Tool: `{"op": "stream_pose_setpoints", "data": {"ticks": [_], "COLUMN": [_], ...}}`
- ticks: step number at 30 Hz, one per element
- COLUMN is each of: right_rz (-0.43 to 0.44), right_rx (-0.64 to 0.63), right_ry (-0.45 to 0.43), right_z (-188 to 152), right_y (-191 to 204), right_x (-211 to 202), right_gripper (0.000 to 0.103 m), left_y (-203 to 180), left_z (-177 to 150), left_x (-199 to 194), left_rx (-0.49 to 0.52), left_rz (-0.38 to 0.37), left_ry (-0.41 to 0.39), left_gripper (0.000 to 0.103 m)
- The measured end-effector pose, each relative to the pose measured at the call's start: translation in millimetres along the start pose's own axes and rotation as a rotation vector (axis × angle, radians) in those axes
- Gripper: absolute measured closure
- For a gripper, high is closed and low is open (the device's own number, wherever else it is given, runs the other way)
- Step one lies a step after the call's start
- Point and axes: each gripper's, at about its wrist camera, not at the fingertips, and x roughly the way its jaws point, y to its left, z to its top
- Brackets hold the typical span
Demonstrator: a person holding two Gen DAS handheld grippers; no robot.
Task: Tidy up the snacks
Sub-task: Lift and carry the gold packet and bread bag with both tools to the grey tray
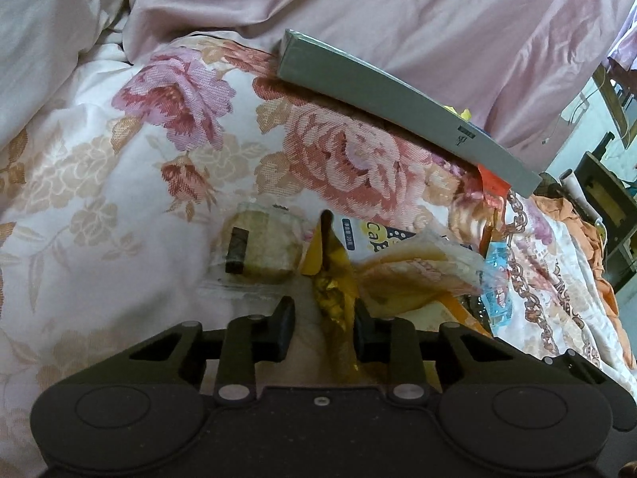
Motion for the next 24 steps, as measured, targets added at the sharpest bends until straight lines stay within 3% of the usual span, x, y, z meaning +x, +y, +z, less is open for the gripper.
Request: {"op": "stream_pose_setpoints", "data": {"ticks": [5,8,14,24], "right_rz": [-0.007,-0.012,-0.038,-0.161], "right_rx": [0.005,-0.007,-0.065,-0.274], "right_ry": [0.006,0.007,0.009,-0.012], "right_z": [0,0,1,-1], "right_y": [-1,1,9,28], "right_x": [2,1,-6,-22], "right_gripper": [0.040,0.045,0.050,0.051], "left_y": [0,-2,-9,-31], "left_z": [0,1,-5,-23], "left_x": [2,3,-5,-33], "left_rx": [0.003,0.020,0.030,0.077], "left_rz": [0.002,0.013,0.025,0.025], "left_ry": [-0.006,-0.009,-0.027,-0.049], "left_gripper": [0.072,0.088,0.089,0.089]}}
